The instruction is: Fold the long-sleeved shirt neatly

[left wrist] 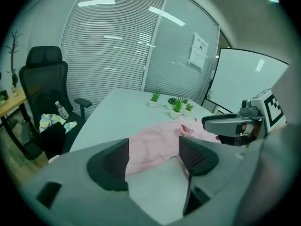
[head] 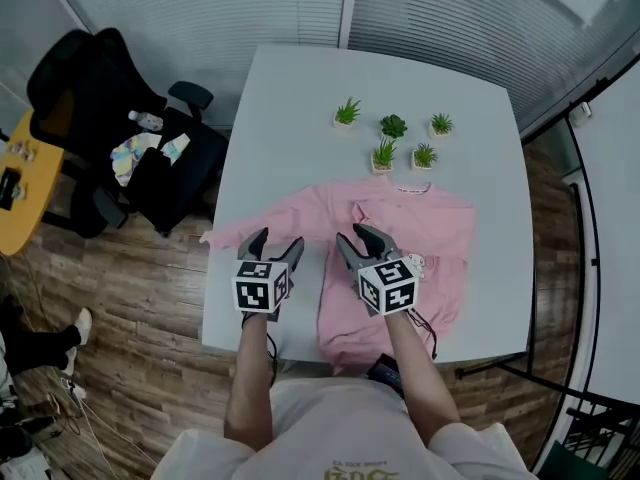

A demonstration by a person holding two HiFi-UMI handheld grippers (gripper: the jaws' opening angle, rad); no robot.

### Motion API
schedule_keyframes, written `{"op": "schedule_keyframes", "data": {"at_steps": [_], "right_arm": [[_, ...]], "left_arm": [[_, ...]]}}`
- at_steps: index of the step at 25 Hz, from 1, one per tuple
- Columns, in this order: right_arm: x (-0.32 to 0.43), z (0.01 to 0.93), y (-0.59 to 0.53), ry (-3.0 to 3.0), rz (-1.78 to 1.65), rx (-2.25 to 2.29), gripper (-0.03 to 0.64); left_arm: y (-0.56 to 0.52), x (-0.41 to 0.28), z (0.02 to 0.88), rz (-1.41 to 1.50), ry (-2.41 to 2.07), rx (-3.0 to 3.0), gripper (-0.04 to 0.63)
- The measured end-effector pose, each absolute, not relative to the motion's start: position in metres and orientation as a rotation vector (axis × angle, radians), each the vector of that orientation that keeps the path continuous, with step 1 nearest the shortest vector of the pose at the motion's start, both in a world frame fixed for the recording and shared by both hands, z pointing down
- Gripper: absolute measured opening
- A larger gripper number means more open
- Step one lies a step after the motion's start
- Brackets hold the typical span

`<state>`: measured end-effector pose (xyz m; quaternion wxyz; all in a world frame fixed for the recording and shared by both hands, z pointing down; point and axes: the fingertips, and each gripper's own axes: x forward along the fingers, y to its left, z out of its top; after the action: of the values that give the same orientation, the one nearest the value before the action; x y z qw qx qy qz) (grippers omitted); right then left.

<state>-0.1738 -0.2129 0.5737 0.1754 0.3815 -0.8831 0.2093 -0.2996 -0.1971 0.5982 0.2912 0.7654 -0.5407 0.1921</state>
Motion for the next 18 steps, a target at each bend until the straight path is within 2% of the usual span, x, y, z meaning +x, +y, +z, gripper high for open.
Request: {"op": "schedule_keyframes", "data": {"at_steps": [9, 18], "right_arm": [[-0.202, 0.594, -0.197, -2.484, 0.627, 0.987, 0.169], [-0.223, 0.613, -0.184, -2.462, 0.614, 0.891, 0.167]], "left_arm": [[-0.179, -0.381, 0.618, 0.536, -1.597, 1.866, 0.307], [-0.178, -0.432, 0.633, 0.535, -1.719, 1.751, 0.304]]}}
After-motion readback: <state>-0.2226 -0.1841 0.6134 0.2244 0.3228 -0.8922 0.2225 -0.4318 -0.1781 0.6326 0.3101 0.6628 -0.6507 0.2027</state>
